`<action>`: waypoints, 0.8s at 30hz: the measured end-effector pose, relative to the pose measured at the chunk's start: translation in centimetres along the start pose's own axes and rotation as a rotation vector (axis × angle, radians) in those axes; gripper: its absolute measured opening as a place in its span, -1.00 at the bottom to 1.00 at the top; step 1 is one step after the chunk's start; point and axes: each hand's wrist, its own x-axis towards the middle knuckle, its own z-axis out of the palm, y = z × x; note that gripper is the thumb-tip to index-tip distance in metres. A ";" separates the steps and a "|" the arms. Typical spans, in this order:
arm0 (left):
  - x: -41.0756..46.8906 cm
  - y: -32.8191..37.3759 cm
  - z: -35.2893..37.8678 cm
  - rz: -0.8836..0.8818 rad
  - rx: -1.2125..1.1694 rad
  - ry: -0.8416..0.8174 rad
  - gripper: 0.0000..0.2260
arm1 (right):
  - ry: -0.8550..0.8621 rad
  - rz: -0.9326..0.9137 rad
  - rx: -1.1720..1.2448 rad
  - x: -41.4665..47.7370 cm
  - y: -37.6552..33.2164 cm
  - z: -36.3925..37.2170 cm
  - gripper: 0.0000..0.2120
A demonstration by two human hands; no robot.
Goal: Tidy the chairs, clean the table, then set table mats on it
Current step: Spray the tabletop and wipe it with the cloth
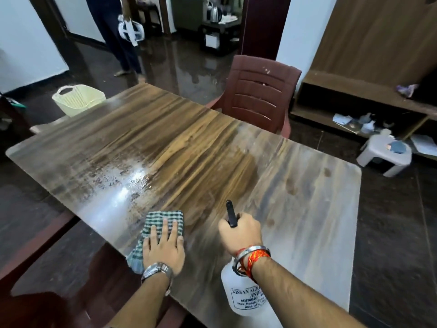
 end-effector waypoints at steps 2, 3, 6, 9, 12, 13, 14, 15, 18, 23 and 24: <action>1.9 3.3 -0.4 -0.056 -0.025 -0.005 -0.51 | -0.031 0.015 0.011 2.2 -0.3 -0.3 -0.82; 2.7 5.0 -0.6 -0.087 -0.049 -0.016 -0.52 | -0.038 0.019 0.000 3.1 -0.5 -0.5 -0.82; 5.6 9.4 -1.1 -0.069 -0.116 -0.090 -0.53 | -0.031 0.021 -0.051 5.9 -0.5 -1.3 -0.79; 8.2 9.4 -2.5 0.050 -0.005 -0.134 -0.51 | -0.020 0.040 -0.037 8.6 -0.2 -2.4 -0.75; 7.9 9.0 -1.1 0.020 0.075 -0.066 -0.50 | -0.076 0.029 -0.034 10.8 0.5 -3.5 -0.82; 7.8 9.4 -0.9 -0.008 0.071 -0.035 -0.50 | -0.081 0.027 -0.039 11.3 0.6 -3.9 -0.83; 8.2 10.4 -0.8 -0.032 0.044 -0.031 -0.50 | -0.075 0.033 -0.040 12.0 0.8 -4.5 -0.83; 9.1 11.7 -0.9 -0.043 0.009 -0.037 -0.49 | -0.058 0.044 -0.036 12.8 0.8 -5.1 -0.82; 12.7 15.9 -1.5 -0.013 -0.049 -0.044 -0.48 | -0.010 0.054 -0.024 15.4 0.4 -6.6 -0.79; 19.4 22.3 -1.9 0.041 -0.030 -0.024 -0.48 | -0.013 0.037 -0.025 20.2 -0.4 -8.0 -0.68; 20.6 23.4 -2.0 0.055 -0.022 -0.011 -0.48 | -0.012 0.041 -0.035 21.3 -0.5 -8.3 -0.68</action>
